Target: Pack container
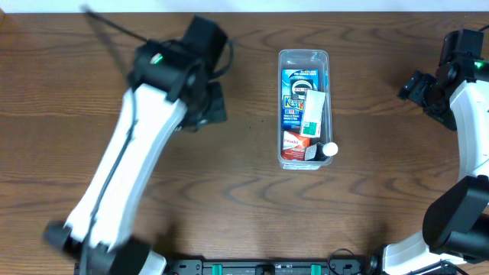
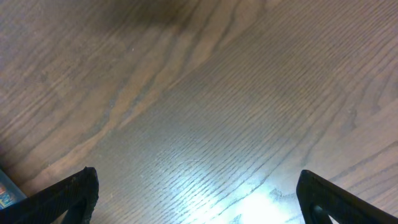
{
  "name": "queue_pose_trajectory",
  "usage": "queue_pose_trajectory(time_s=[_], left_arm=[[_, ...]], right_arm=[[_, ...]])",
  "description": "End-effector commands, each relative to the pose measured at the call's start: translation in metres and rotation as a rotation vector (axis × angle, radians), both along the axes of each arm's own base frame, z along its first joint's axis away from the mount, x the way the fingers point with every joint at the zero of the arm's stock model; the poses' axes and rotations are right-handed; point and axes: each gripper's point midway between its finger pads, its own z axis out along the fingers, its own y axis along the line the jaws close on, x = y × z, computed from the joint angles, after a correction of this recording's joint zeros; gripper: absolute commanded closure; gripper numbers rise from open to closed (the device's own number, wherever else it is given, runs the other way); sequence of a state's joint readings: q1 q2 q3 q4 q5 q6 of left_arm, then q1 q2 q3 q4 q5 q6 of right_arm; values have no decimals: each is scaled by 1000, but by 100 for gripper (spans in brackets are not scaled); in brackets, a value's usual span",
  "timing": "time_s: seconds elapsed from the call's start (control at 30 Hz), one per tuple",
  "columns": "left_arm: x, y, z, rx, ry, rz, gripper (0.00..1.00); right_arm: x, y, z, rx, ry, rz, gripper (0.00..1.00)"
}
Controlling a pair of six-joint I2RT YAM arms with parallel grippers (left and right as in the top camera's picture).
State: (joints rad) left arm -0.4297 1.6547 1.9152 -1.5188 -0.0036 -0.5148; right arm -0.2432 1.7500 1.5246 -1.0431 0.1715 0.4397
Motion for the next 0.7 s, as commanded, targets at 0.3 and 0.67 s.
queue_pose_trajectory(time_s=[0.3,0.67], left_arm=[[-116,37,75,-158,-308,-58,13],[-169,67,83,-217,-421,-58,2]], right_arm=[[-1,-2,-1,-2,3,-6,1],[0,-2,-1,-3,3,-6,1]])
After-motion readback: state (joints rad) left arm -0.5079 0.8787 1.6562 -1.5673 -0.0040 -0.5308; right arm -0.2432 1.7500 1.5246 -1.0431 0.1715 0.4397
